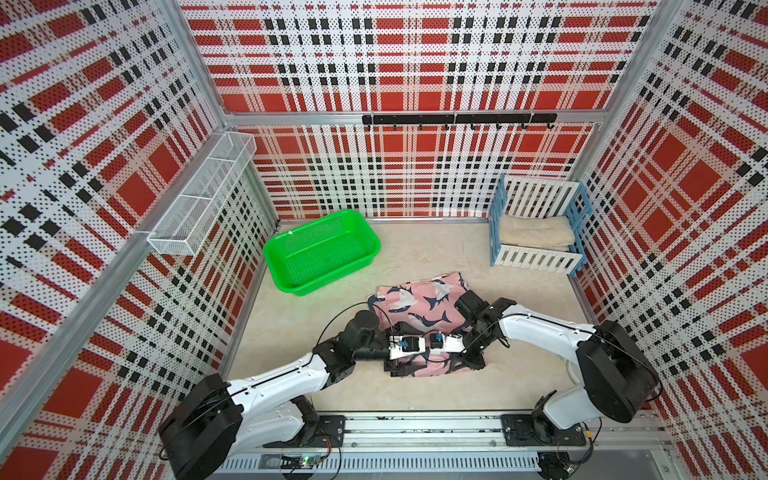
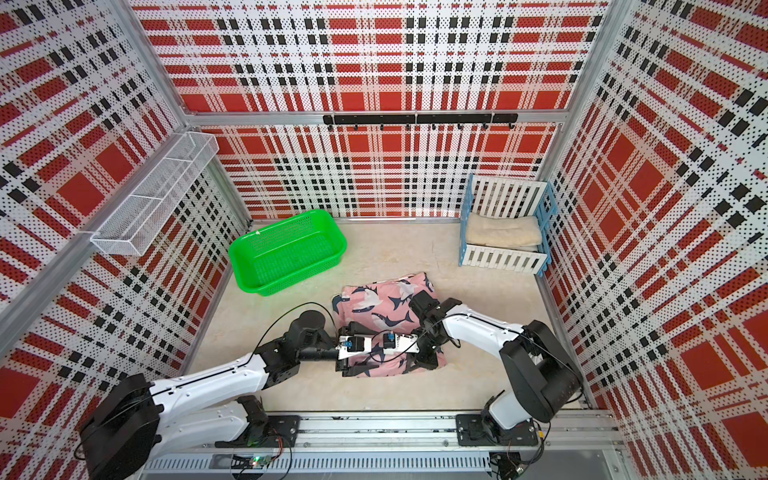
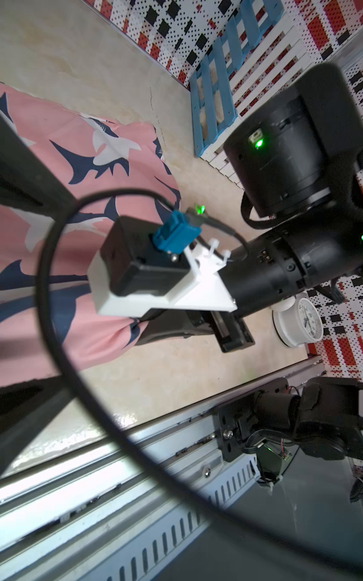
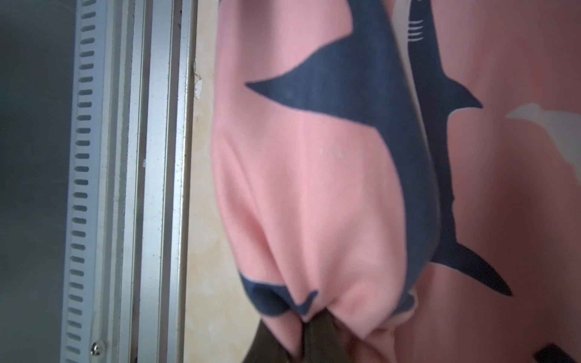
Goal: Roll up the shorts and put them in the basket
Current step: Roll the shorts at the center of the board.
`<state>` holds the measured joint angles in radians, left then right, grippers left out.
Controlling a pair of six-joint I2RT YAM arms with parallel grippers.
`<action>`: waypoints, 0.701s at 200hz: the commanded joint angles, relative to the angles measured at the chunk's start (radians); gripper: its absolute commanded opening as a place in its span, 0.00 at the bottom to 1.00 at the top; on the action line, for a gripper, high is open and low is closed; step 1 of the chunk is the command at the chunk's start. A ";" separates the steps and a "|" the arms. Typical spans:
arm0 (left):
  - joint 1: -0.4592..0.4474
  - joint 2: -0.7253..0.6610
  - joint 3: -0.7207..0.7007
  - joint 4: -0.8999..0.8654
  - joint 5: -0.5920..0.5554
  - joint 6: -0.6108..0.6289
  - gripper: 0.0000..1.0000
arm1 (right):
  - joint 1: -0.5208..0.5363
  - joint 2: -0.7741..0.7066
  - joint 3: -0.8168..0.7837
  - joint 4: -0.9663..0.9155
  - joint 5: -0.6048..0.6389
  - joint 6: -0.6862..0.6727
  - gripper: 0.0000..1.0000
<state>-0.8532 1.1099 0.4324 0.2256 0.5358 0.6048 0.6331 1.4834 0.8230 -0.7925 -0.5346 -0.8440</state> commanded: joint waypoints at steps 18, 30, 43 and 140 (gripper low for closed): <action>-0.149 0.024 -0.017 -0.092 -0.198 0.071 0.87 | -0.009 -0.058 -0.020 -0.002 -0.013 0.000 0.00; -0.160 0.060 -0.017 -0.072 -0.215 0.067 0.87 | -0.009 -0.051 -0.018 0.000 -0.014 -0.003 0.00; -0.162 0.108 -0.015 -0.013 -0.246 0.043 0.87 | -0.009 -0.041 -0.014 0.001 -0.029 -0.003 0.00; -0.038 0.319 0.055 0.015 -0.001 -0.061 0.10 | -0.007 -0.251 -0.117 0.204 0.247 0.030 0.37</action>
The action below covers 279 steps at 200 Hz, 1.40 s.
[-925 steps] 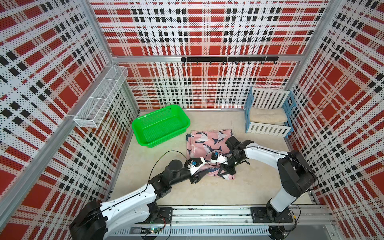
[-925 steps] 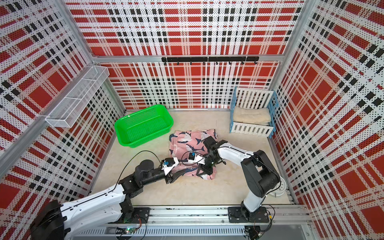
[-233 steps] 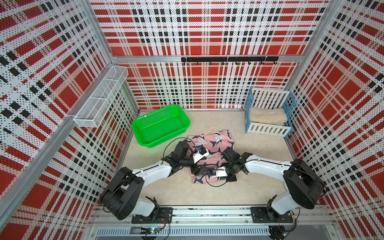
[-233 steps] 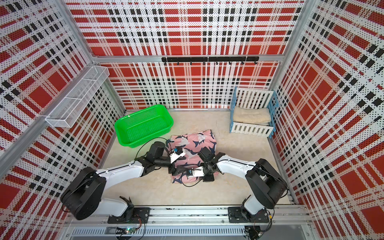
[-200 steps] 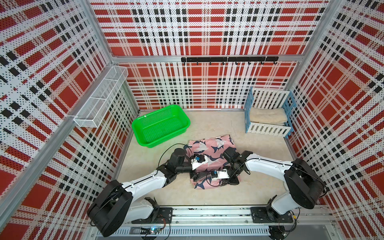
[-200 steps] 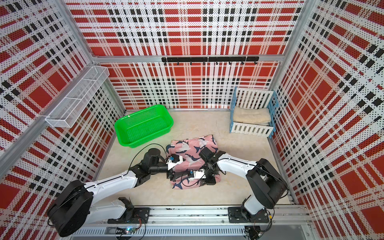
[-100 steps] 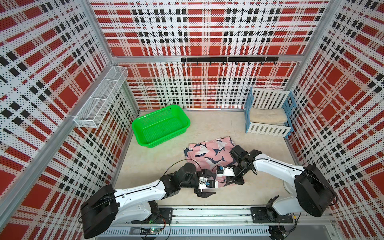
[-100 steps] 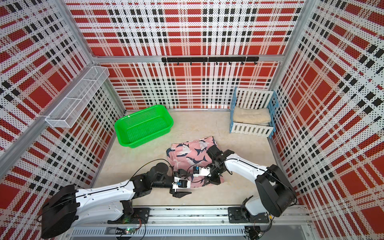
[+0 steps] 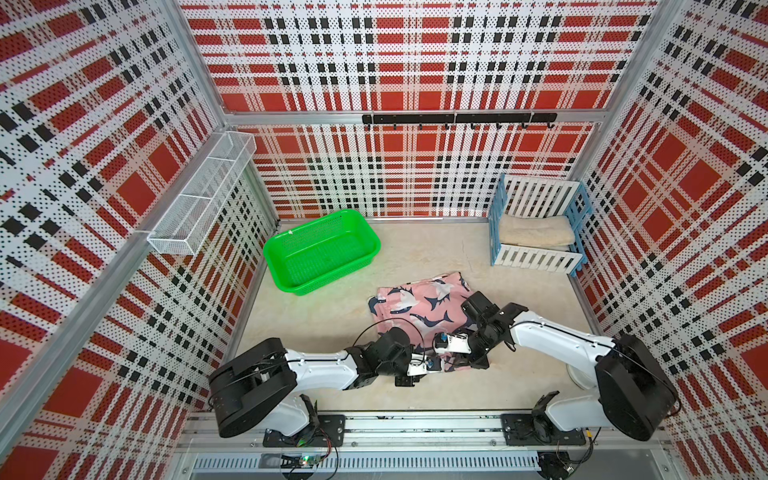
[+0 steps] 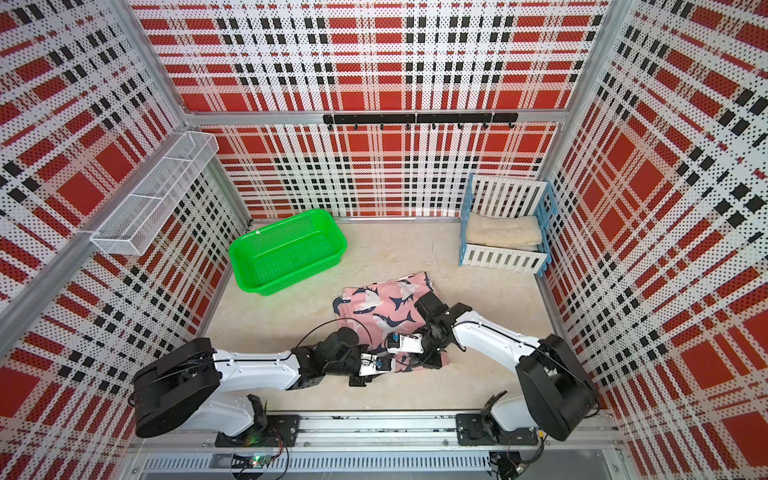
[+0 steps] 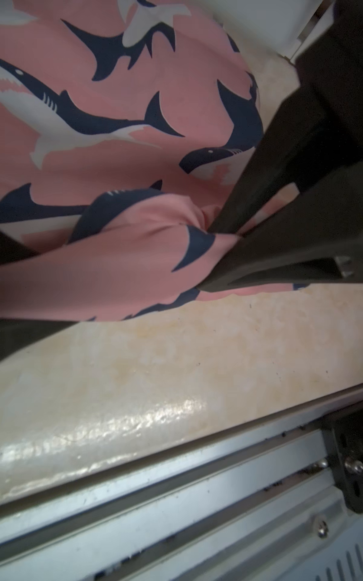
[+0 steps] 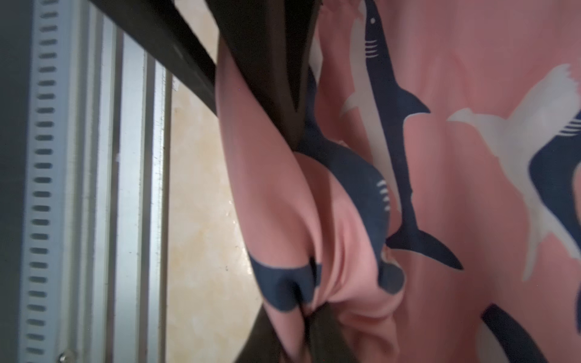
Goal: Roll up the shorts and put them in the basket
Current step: Roll the shorts at the center of the board.
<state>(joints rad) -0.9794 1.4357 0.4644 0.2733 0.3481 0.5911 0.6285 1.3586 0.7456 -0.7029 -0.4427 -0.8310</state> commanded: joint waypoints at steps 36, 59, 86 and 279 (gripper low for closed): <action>0.181 0.113 0.129 -0.198 0.385 -0.055 0.07 | -0.006 -0.390 -0.142 0.240 0.326 -0.014 0.46; 0.236 0.241 0.227 -0.309 0.486 -0.065 0.00 | -0.003 -0.512 -0.168 0.210 0.335 -0.044 0.45; 0.311 0.321 0.294 -0.405 0.606 -0.052 0.00 | 0.045 -0.593 -0.188 0.116 0.270 -0.122 0.43; 0.434 0.547 0.563 -1.605 1.076 1.257 1.00 | 0.277 -0.140 -0.195 0.258 0.309 0.014 0.00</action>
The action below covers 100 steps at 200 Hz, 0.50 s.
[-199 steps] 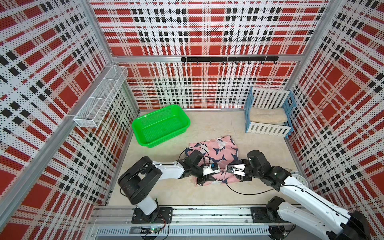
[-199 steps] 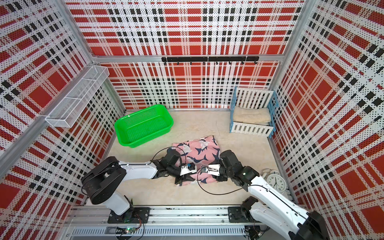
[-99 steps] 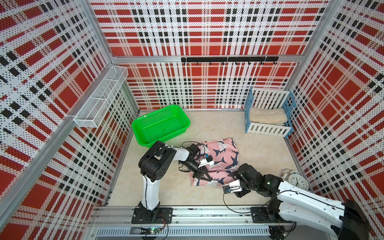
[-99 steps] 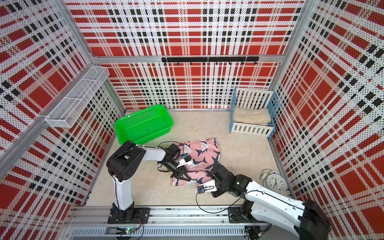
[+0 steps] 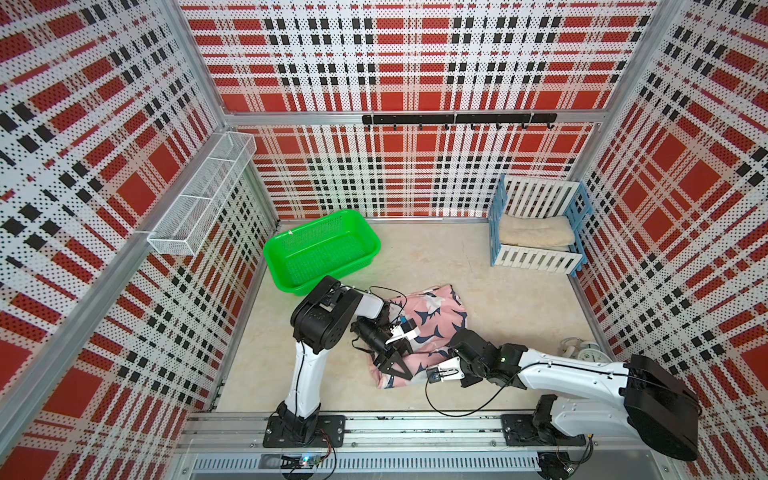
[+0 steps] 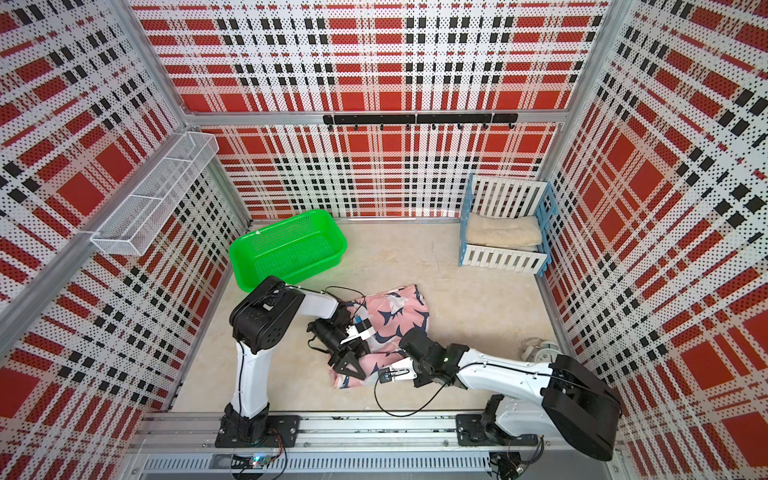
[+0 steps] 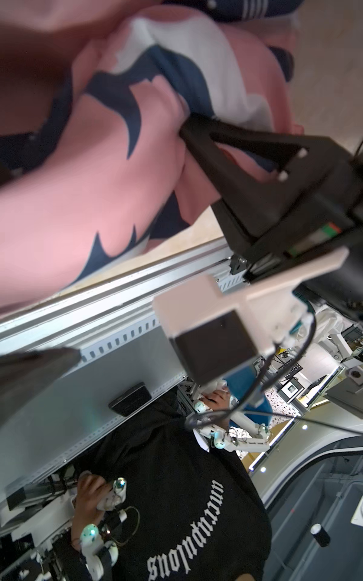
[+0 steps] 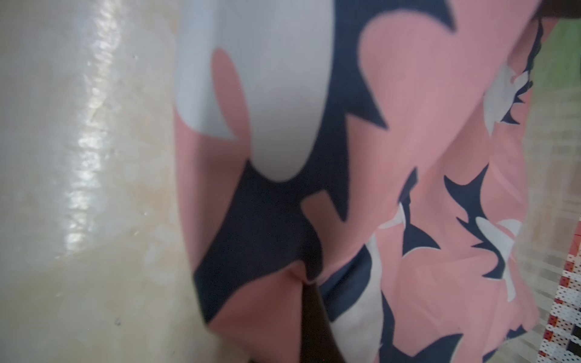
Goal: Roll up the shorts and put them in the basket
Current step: Roll the shorts at the center of the board.
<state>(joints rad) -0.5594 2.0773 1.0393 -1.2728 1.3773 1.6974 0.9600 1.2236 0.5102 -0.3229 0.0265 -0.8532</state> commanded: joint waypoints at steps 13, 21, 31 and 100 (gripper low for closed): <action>0.027 -0.104 0.001 -0.060 0.072 0.165 0.99 | -0.080 0.008 0.063 -0.176 -0.203 0.038 0.00; 0.034 -0.111 0.004 -0.060 0.088 0.182 0.99 | -0.091 0.024 0.080 -0.204 -0.220 0.043 0.00; 0.039 -0.122 0.010 -0.060 0.100 0.187 0.99 | -0.103 0.037 0.094 -0.240 -0.245 0.044 0.00; 0.015 -0.144 0.240 -0.057 -0.053 0.053 0.99 | -0.159 0.040 0.119 -0.301 -0.258 0.066 0.00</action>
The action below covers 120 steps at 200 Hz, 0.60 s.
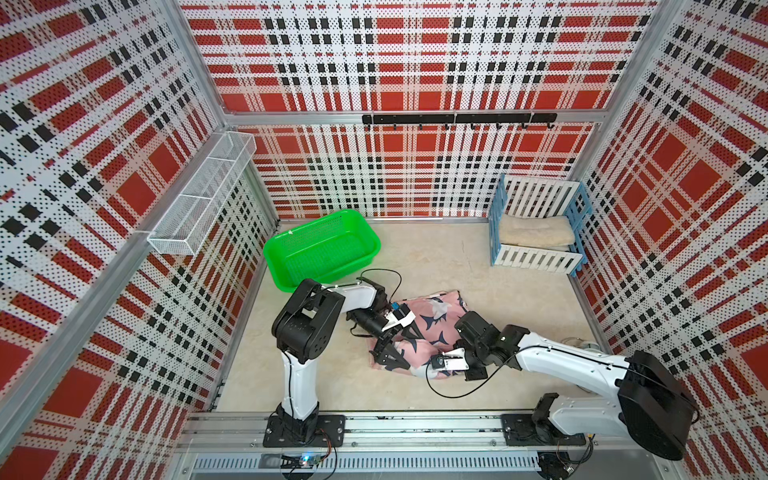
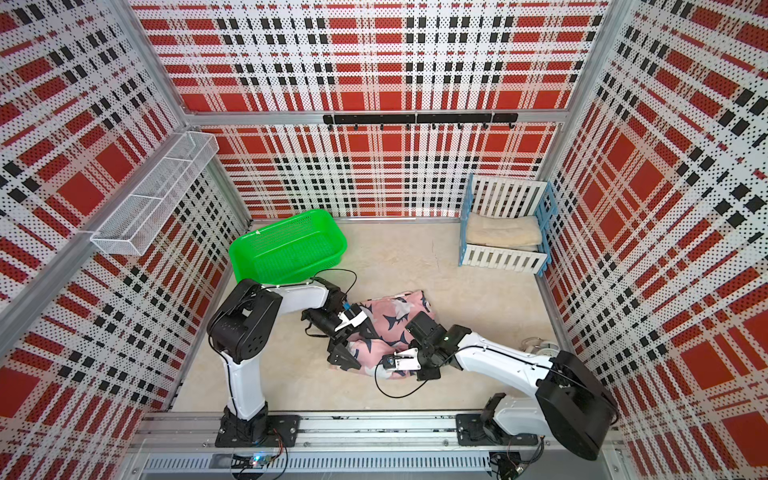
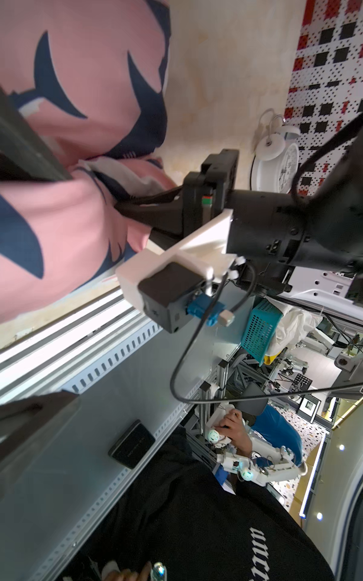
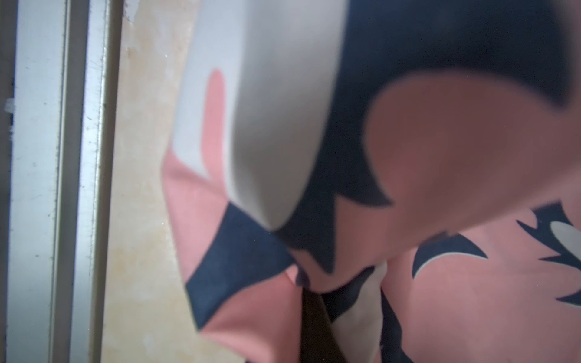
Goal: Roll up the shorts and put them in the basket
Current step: Roll the shorts at the center of the board.
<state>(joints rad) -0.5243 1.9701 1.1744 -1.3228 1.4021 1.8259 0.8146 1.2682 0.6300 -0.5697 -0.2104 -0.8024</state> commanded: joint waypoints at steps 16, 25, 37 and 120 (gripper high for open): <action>-0.053 -0.044 0.208 0.072 -0.196 -0.261 0.99 | -0.017 -0.017 -0.008 -0.053 -0.008 0.010 0.00; -0.088 -0.104 0.219 0.320 -0.330 -0.582 0.99 | -0.018 -0.027 -0.013 -0.052 -0.004 0.009 0.00; -0.188 -0.251 0.109 0.805 -0.733 -1.061 0.99 | -0.020 -0.041 -0.022 -0.046 0.000 0.009 0.00; -0.192 -0.533 -0.123 1.216 -1.186 -1.480 0.99 | -0.067 -0.072 -0.018 -0.049 -0.061 0.014 0.00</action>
<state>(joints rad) -0.7589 1.6032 1.2568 -0.3672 0.4194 0.6155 0.7666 1.2041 0.6010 -0.6010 -0.2291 -0.7982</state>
